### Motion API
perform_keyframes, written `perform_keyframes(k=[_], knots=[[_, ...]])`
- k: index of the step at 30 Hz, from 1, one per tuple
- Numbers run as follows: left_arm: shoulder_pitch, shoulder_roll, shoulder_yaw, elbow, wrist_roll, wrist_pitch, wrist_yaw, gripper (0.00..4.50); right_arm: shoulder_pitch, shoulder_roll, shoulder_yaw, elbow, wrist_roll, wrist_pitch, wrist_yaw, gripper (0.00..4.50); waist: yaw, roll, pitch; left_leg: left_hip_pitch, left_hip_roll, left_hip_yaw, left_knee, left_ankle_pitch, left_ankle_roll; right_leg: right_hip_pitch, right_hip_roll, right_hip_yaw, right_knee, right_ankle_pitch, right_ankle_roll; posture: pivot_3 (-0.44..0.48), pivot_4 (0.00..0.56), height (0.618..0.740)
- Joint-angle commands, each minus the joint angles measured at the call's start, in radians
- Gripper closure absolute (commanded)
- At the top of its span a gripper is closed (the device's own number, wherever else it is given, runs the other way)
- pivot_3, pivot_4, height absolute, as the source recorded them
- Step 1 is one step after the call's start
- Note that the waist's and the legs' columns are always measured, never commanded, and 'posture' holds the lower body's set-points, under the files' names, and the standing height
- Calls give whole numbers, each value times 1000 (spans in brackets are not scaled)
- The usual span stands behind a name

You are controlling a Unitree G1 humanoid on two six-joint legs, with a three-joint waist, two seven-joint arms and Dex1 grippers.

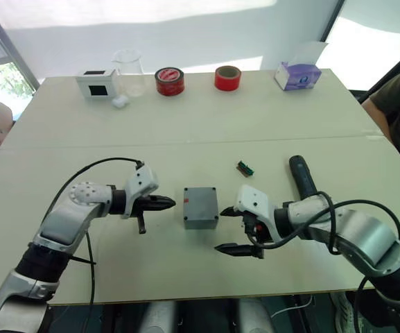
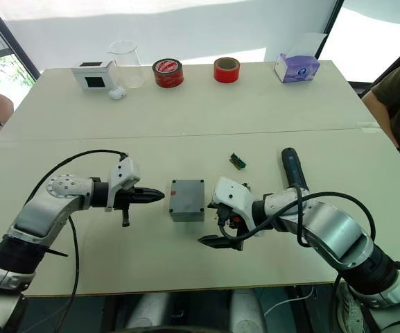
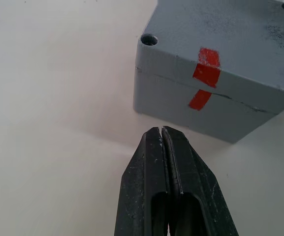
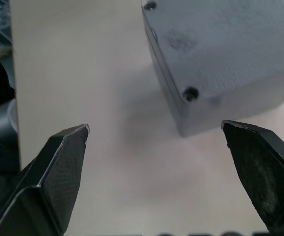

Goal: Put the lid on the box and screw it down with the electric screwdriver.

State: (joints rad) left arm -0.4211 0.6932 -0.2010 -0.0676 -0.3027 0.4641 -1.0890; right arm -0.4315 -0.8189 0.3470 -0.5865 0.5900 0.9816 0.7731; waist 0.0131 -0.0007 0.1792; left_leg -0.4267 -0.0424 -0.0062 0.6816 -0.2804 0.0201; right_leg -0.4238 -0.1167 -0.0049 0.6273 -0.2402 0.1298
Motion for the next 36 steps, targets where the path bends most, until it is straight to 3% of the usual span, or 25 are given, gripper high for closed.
perform_keyframes(k=[1, 9, 15, 21, 26, 36], knots=[[-53, -47, -35, 47, 29, -55, -16, 4500, -15, 36, -8, -19, 14, 32, -4, 35, 0, 0, 0, 0, 0, 0, 1, 0, 0, 0, 0, 0, 1, 0, 0, 0, 150, 740], [-139, -141, -48, 180, 73, -126, -16, 4500, -14, 135, -83, -49, 107, 147, -47, 35, -1, 0, 0, 0, 0, 0, 1, 0, 0, 0, 0, 0, 2, 0, 0, 0, 150, 740], [-136, -117, -16, 227, 99, -166, -20, 4500, 13, 80, -153, -95, 137, 176, -44, 35, -1, 0, 0, 0, 0, 0, 2, 0, 0, 0, 0, 0, 2, 0, 0, 0, 150, 740], [-7, -15, 58, 71, 45, -74, -25, 4500, 25, -46, -194, -58, 59, 76, -9, 35, -8, 0, 0, 0, 0, 0, 1, 0, 0, -1, 0, 0, 2, 0, 0, 0, 150, 740], [105, 33, 65, -110, -15, 37, -38, 4500, 1, -11, -115, 35, -42, -23, -9, 35, -5, -1, 0, 0, 1, 0, 1, 0, 0, -1, 0, 0, 2, 0, 0, 0, 150, 740], [110, -42, 44, -142, -11, 58, 58, 4500, -21, 61, -49, 60, -79, -51, 23, 35, -2, -1, 0, 0, 0, 0, 2, 0, 0, 0, 0, 0, 3, 0, 0, 0, 150, 740]])
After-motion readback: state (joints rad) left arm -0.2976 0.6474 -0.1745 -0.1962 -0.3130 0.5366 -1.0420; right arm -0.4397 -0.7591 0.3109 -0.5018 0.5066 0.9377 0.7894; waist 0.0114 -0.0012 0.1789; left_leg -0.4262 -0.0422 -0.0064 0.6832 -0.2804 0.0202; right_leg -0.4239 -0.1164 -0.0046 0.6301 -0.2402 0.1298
